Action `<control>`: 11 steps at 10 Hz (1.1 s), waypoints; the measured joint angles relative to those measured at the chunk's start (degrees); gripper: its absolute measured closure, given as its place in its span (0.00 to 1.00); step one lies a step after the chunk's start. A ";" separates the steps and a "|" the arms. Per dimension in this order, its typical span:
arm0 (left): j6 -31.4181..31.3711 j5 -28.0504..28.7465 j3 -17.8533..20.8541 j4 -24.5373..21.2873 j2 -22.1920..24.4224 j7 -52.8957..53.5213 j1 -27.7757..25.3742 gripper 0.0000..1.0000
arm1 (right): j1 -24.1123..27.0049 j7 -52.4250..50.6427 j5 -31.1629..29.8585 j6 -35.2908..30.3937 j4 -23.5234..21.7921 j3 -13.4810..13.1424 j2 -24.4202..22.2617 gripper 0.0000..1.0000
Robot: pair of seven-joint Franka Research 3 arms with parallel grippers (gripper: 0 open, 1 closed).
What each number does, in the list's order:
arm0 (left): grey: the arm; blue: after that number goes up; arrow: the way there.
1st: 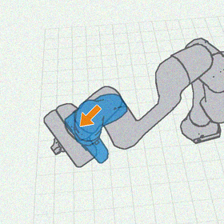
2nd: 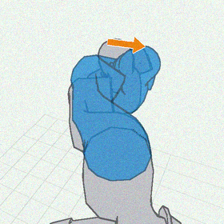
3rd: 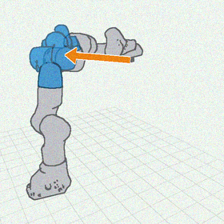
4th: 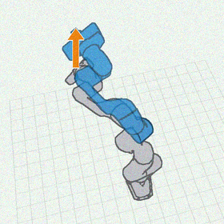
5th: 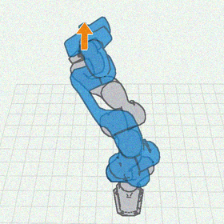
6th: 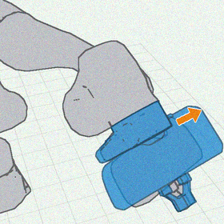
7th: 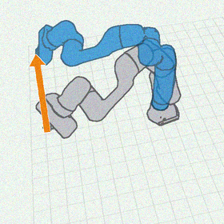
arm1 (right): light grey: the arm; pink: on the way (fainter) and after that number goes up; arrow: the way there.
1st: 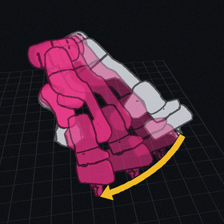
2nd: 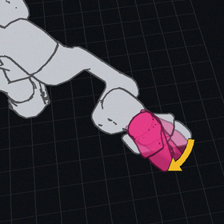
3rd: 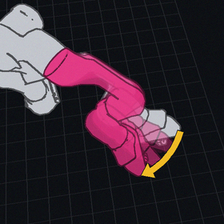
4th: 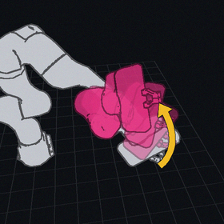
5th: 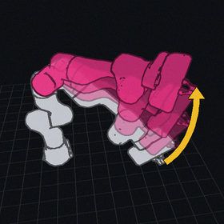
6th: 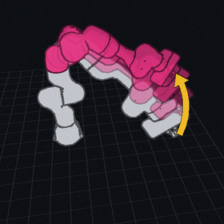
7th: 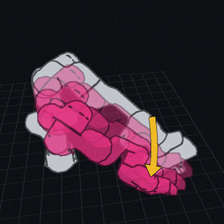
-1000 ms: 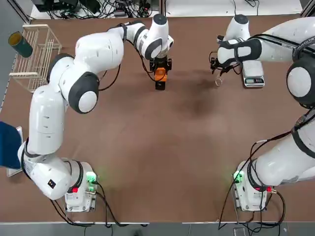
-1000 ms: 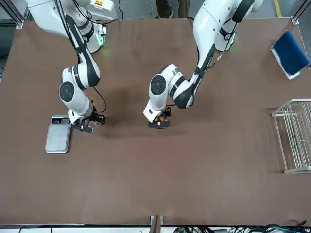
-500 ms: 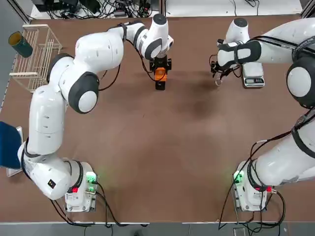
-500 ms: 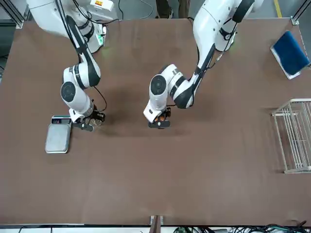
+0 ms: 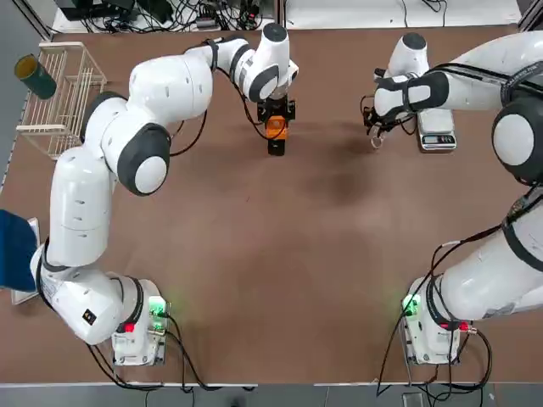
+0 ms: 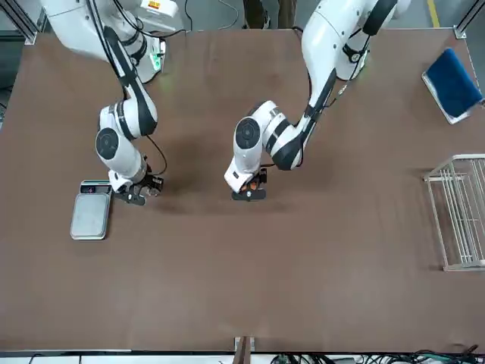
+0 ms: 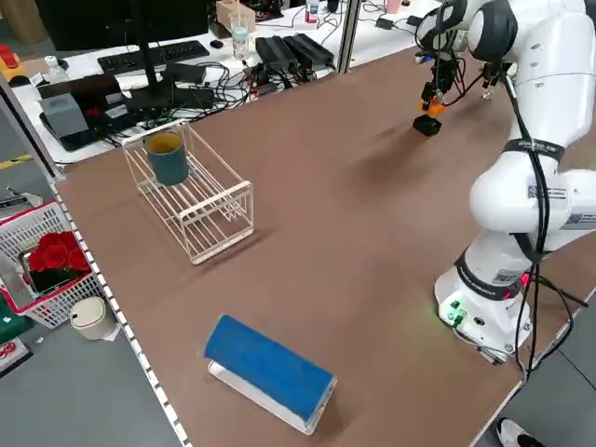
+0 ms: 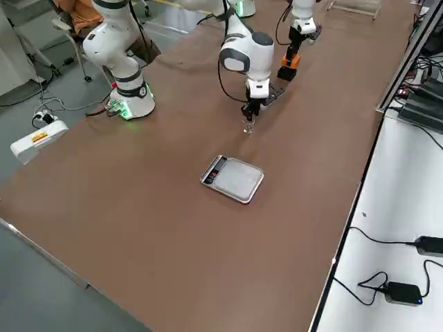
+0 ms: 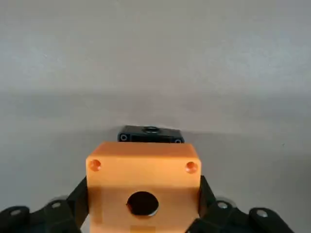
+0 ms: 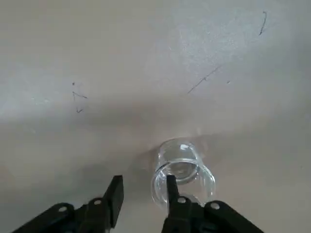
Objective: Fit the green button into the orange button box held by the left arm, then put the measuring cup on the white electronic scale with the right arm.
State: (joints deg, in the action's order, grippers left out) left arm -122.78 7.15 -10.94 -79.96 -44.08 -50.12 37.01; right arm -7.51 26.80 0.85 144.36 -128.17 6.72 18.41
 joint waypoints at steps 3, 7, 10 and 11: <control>0.00 -0.02 -0.01 0.01 0.14 -0.12 -0.01 0.13 | 0.08 0.01 0.01 0.12 0.00 -0.13 0.18 0.63; 0.42 -0.12 -0.02 -0.08 0.22 -0.36 -0.05 0.13 | 0.26 0.01 0.01 0.14 0.00 -0.15 0.19 0.71; 0.56 -0.12 -0.11 -0.43 0.44 -0.51 -0.05 0.13 | 0.32 0.01 0.01 0.17 0.00 -0.18 0.22 0.74; 0.56 -0.12 -0.11 -0.48 0.44 -0.64 -0.05 0.13 | 0.35 0.01 0.01 0.17 0.00 -0.19 0.26 0.76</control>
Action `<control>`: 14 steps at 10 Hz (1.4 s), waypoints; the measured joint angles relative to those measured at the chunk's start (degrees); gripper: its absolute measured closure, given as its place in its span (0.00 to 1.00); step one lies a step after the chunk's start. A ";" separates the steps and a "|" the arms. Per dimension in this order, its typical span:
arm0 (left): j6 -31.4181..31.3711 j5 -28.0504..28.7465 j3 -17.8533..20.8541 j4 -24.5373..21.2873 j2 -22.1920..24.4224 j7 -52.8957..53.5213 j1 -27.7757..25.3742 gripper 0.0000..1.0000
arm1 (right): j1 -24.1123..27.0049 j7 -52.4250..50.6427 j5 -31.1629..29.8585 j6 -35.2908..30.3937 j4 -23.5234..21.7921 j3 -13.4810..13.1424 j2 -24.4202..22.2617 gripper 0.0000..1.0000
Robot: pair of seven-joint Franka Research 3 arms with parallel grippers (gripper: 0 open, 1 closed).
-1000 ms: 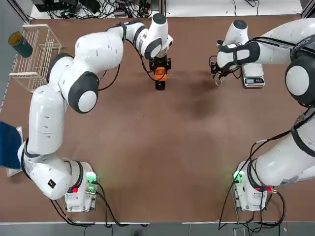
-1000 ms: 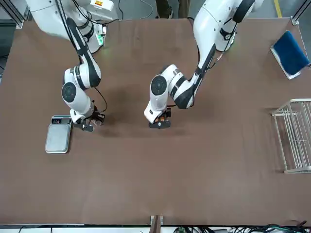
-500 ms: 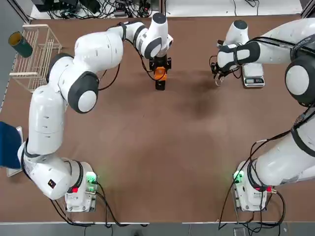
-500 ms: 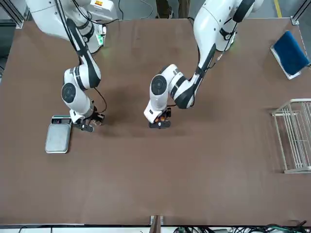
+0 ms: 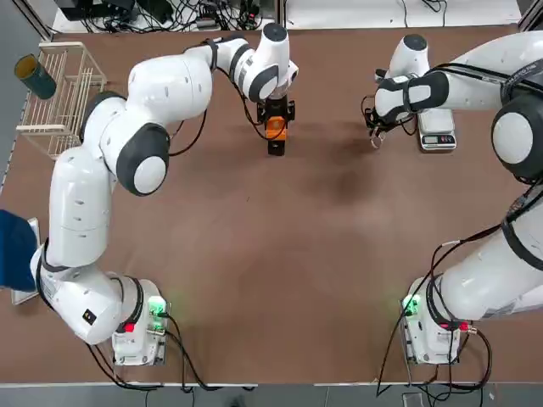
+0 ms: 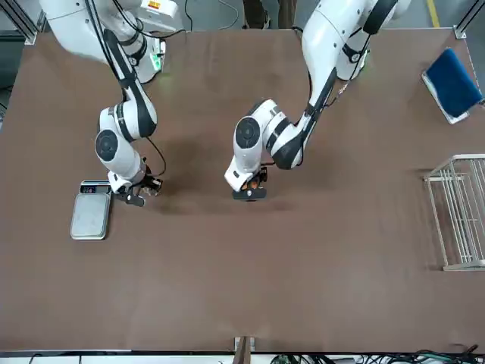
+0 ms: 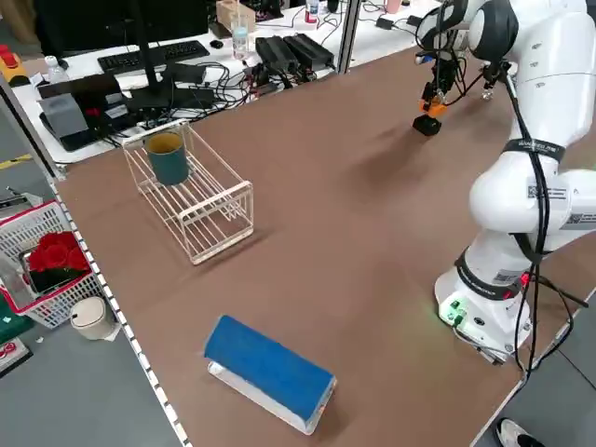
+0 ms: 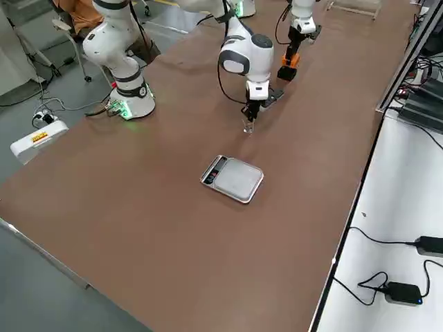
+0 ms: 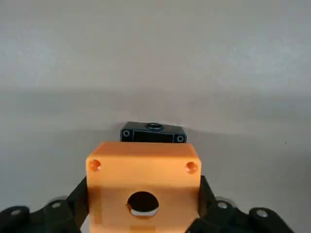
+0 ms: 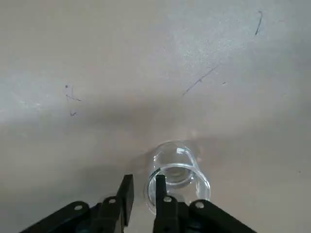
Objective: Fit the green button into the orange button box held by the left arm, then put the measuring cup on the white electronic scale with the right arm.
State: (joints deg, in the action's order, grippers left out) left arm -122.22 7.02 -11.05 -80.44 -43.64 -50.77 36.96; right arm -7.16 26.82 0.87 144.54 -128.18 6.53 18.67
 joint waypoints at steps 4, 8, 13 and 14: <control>0.01 0.00 -0.08 -0.24 0.01 -1.00 0.03 0.13 | 0.14 0.00 0.00 0.76 0.00 -0.07 0.46 0.81; -0.39 0.00 -0.15 -1.05 0.01 -1.85 0.22 0.13 | 0.29 0.00 0.00 0.94 0.00 -0.16 0.74 0.86; -2.76 0.00 -0.13 -3.04 0.01 -1.94 0.22 0.13 | 0.44 0.01 0.00 0.73 0.11 -0.28 0.52 0.92; -2.96 0.00 -0.11 -3.22 0.01 -1.95 0.20 0.13 | 0.44 0.01 0.00 0.70 0.12 -0.28 0.52 0.92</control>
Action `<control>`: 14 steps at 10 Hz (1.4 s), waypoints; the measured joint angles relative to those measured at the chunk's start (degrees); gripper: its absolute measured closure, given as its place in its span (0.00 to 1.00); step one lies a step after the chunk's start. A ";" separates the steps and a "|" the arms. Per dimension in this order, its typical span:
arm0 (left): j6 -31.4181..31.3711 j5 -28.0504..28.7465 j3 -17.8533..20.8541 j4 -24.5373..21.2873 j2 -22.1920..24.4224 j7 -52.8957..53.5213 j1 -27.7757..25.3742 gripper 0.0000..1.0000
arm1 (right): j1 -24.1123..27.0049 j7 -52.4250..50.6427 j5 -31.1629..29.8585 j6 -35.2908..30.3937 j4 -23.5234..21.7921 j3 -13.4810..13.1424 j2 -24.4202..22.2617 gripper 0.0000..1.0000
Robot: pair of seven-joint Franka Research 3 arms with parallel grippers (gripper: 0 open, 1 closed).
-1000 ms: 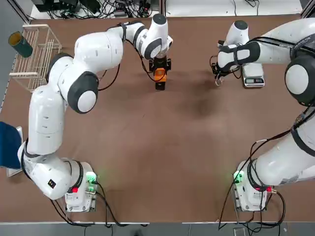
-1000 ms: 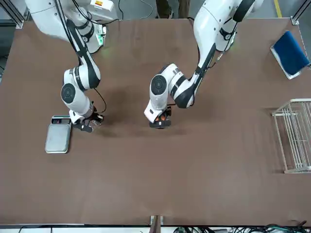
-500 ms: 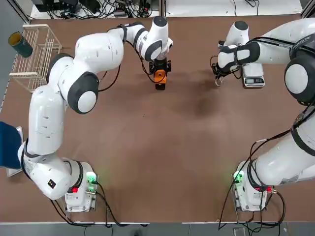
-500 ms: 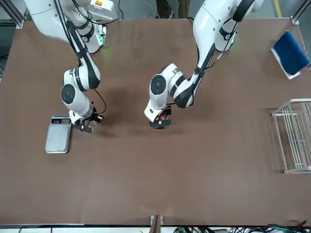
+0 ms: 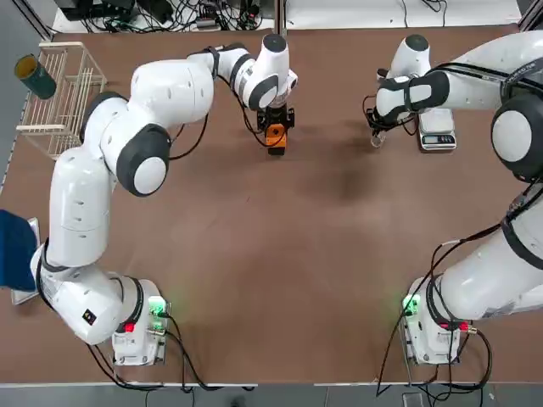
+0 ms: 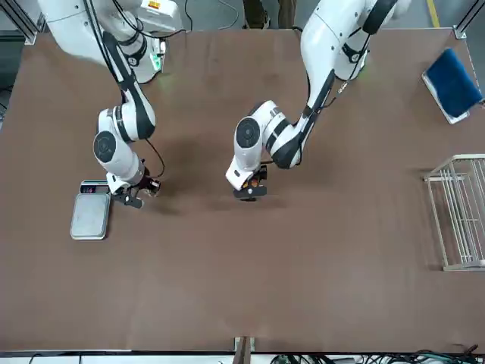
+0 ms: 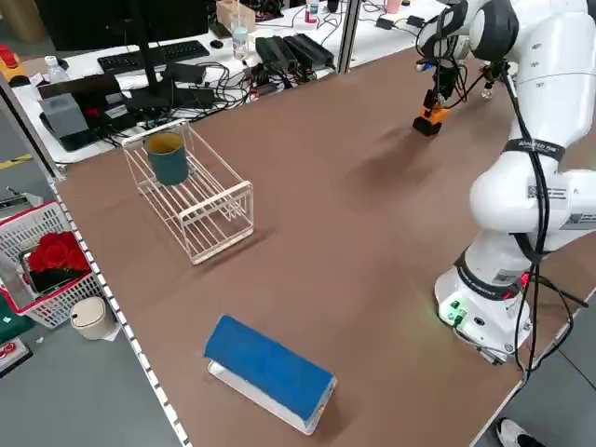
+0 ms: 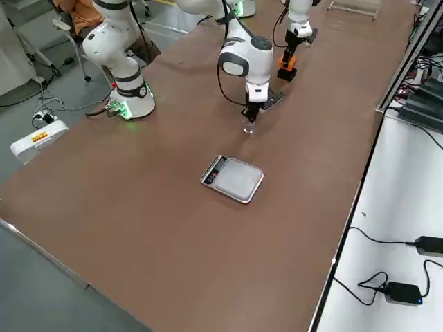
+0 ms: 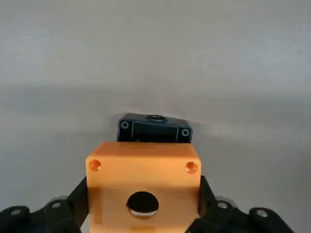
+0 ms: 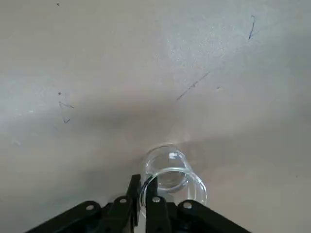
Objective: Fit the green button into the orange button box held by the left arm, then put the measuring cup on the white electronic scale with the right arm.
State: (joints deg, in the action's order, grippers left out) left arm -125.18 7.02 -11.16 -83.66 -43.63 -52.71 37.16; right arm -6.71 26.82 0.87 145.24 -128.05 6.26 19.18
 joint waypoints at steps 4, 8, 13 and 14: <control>-0.56 0.00 0.03 -0.13 0.00 -0.01 -0.11 0.13 | 0.00 0.06 0.00 -0.13 0.06 0.00 0.00 0.92; -1.62 0.00 0.03 -0.67 0.00 -0.01 -0.11 0.13 | -0.08 2.00 0.00 -3.85 1.87 0.32 0.01 0.93; -1.73 0.00 0.05 -0.71 0.00 -0.01 -0.19 0.13 | -0.28 2.09 0.00 -6.68 3.70 0.40 -0.05 0.93; -1.75 0.00 0.05 -0.71 0.00 -0.01 -0.19 0.13 | -0.28 2.08 0.00 -7.67 4.44 0.40 -0.40 0.93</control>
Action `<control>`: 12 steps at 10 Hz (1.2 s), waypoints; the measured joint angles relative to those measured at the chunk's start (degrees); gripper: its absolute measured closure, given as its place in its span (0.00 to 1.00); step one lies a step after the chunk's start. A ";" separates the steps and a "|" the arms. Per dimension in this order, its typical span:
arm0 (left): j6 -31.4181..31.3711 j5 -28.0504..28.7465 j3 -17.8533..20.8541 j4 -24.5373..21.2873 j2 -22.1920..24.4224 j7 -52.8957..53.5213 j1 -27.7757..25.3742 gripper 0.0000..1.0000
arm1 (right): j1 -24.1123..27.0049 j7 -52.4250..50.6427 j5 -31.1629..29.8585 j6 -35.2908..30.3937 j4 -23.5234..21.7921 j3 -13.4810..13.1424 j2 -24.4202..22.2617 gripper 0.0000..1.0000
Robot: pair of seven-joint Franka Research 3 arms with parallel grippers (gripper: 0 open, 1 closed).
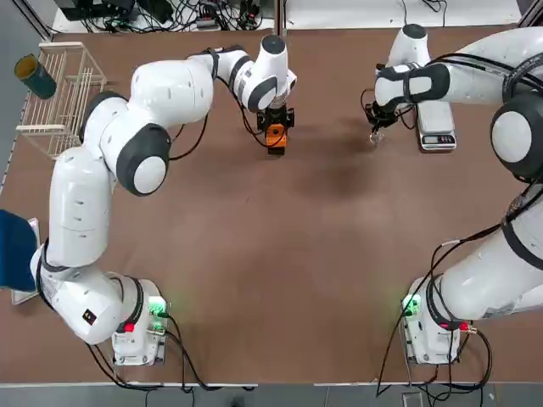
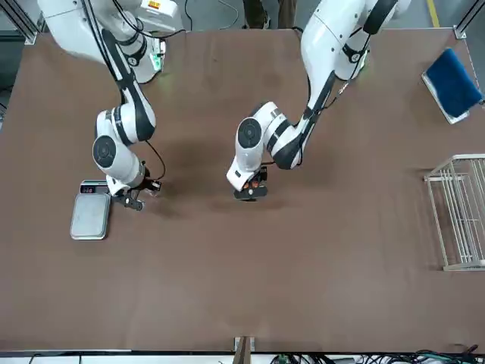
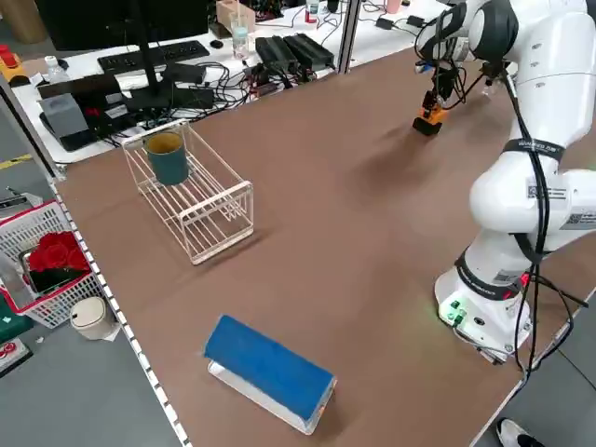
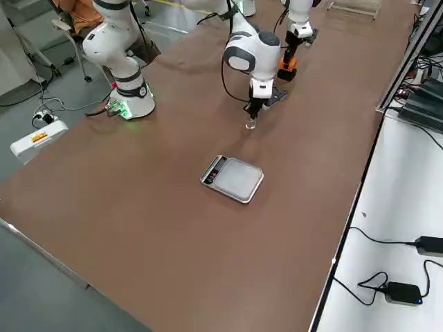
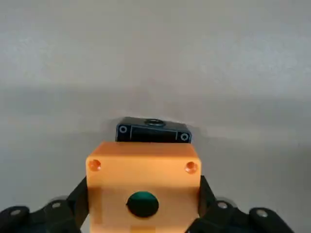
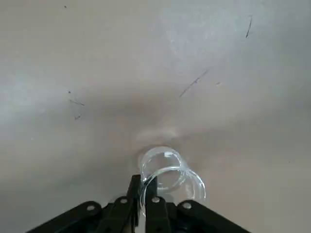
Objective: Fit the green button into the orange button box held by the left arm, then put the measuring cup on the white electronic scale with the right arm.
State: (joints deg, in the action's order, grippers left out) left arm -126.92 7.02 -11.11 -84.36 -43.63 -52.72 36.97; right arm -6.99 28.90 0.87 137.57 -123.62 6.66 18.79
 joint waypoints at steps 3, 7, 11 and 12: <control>-0.19 0.00 0.04 0.01 0.00 0.00 -0.31 0.13 | 0.32 -3.11 -0.05 -2.03 0.76 -0.48 -2.66 0.93; -1.09 0.00 0.03 0.03 0.01 0.00 -0.37 0.13 | 3.10 -17.73 -0.07 -2.37 0.94 -5.68 -4.35 0.93; -1.24 0.00 0.05 0.00 0.01 0.00 -0.38 0.13 | 4.69 -34.53 -0.08 -6.64 4.24 -14.22 -4.71 0.93; -1.24 0.00 0.04 -0.02 0.01 0.00 -0.37 0.13 | 5.05 -36.63 -0.08 -7.08 5.13 -15.52 -4.72 0.93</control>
State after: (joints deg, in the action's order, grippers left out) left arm -128.16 7.02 -11.07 -84.39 -43.62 -52.72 36.60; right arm -1.94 -7.73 0.79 130.49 -118.49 -8.86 14.07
